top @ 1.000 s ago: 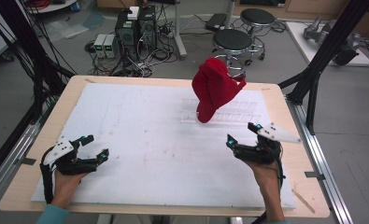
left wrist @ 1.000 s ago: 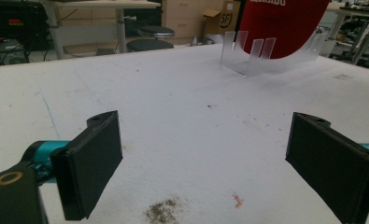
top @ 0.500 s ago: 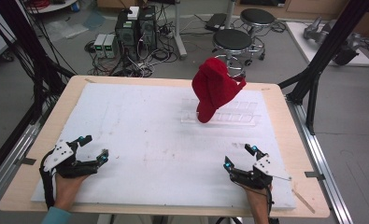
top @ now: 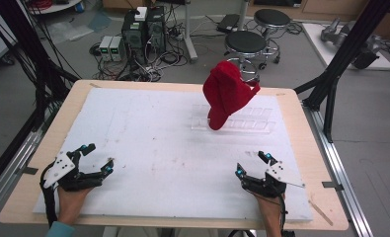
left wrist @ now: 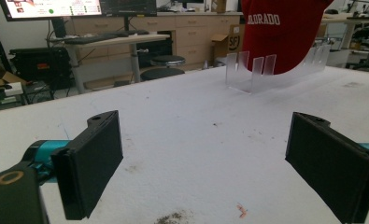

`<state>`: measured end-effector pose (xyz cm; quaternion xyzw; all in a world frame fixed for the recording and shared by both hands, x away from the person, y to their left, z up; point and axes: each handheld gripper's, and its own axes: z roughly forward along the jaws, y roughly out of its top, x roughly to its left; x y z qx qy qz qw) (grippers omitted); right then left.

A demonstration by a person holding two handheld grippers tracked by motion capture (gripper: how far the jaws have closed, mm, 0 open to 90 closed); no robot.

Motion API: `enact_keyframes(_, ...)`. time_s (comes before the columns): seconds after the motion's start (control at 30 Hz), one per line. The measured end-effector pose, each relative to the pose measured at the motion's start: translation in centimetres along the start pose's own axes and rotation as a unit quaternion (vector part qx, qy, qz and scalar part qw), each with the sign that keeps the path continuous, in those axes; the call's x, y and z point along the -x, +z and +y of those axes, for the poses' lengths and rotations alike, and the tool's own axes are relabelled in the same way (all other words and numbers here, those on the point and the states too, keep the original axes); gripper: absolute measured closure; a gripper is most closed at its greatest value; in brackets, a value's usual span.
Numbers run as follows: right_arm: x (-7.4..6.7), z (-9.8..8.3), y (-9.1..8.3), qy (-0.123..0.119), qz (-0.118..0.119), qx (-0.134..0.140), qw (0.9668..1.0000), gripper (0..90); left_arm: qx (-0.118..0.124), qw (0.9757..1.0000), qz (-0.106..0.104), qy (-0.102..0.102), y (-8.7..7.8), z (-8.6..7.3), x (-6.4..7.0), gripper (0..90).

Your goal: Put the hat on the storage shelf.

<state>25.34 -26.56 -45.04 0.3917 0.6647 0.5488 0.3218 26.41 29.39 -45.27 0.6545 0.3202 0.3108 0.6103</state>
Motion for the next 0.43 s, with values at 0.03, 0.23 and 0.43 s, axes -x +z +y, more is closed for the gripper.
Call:
enact_keyframes(0.03,-0.01,0.01,0.01,0.000,0.000,0.000,1.0000,10.9,0.000,1.0000,-0.001,-0.002,0.00,0.00,-0.05,11.2)
enact_keyframes(0.23,-0.22,-0.02,0.01,-0.011,-0.005,0.000,0.9999,10.9,-0.004,1.0000,0.001,-0.003,0.08,0.03,-0.06,11.6)
enact_keyframes(0.43,-0.39,-0.02,0.04,-0.017,-0.010,-0.001,0.9998,11.0,-0.017,0.9998,0.001,-0.009,0.34,0.12,-0.16,12.6)
